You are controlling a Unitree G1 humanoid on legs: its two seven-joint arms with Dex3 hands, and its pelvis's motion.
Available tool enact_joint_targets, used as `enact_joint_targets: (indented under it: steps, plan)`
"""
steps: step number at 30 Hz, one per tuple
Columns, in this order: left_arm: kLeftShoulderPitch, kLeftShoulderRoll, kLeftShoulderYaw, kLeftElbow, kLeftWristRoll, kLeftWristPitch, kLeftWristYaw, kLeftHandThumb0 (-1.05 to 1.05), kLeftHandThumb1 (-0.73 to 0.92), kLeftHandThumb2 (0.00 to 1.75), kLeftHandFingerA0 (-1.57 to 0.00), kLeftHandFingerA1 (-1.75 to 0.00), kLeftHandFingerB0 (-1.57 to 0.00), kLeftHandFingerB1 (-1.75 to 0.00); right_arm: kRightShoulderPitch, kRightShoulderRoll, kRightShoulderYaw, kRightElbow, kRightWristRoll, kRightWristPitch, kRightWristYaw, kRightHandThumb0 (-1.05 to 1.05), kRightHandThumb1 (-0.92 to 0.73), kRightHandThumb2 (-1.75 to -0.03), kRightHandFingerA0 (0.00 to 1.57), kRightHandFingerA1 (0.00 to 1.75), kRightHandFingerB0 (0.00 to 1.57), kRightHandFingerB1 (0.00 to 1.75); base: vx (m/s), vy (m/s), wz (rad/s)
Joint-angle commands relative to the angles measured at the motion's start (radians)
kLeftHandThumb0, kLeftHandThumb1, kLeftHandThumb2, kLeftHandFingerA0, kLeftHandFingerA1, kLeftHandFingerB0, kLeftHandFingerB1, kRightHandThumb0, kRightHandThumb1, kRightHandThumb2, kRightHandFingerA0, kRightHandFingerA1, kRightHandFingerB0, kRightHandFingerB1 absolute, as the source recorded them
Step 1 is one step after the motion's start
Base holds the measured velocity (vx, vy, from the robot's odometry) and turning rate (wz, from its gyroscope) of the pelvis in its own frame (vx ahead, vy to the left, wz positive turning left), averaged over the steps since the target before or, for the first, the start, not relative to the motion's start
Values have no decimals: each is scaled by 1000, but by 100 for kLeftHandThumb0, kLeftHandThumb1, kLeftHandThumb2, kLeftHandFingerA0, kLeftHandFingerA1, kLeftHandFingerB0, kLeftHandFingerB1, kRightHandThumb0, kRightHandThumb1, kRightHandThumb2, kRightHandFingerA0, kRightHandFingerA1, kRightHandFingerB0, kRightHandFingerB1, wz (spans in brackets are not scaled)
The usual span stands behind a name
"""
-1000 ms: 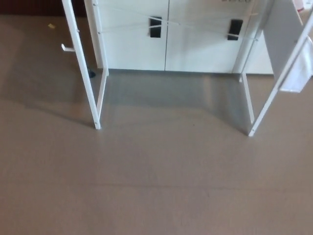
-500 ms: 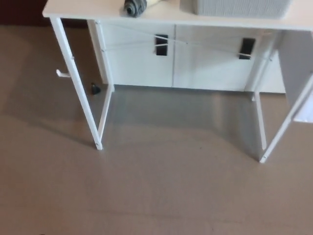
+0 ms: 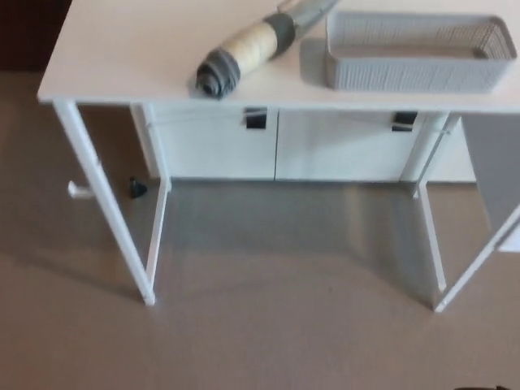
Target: The robot walks towards a desk on which a shovel is kept on the left hand side and a container is kept on the right hand side. The robot picks up the shovel using its left hand and places it in the container.
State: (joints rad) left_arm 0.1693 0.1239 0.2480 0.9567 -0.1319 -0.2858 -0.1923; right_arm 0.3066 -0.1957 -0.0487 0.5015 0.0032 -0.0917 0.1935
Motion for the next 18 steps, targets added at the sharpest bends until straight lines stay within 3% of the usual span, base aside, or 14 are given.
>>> enact_joint_targets:
  steps: [1,7,12,14,18]
  plan:
    - [12,3,0,-2,1,-41,1,-9,58,57,-53,-44,-46,-37,14,-14,0,-10,-19,3,-18,-4,-42,-55,74,65,52,55,293,104,7]
    - [18,7,0,-13,-2,-37,-2,-10,57,56,-54,-44,-45,-36,1,-6,-1,2,-7,2,-11,-3,-41,-51,73,64,54,56,299,-8,17]
    - [20,9,-2,-13,1,-43,-7,-10,57,57,-51,-44,-44,-36,-3,-8,5,3,-14,-3,-13,-5,-42,-54,75,66,54,57,381,-263,39]
    - [41,31,-26,-19,32,-104,-24,-14,51,55,-49,-43,-41,-36,-7,-8,4,3,-6,4,-7,-3,-43,-52,70,63,54,55,332,-227,15]
    - [18,20,4,6,-14,-62,-47,-13,52,57,-47,-43,-44,-38,-28,-12,14,29,-24,-8,-17,-3,-42,-52,72,63,54,56,257,-33,-7]
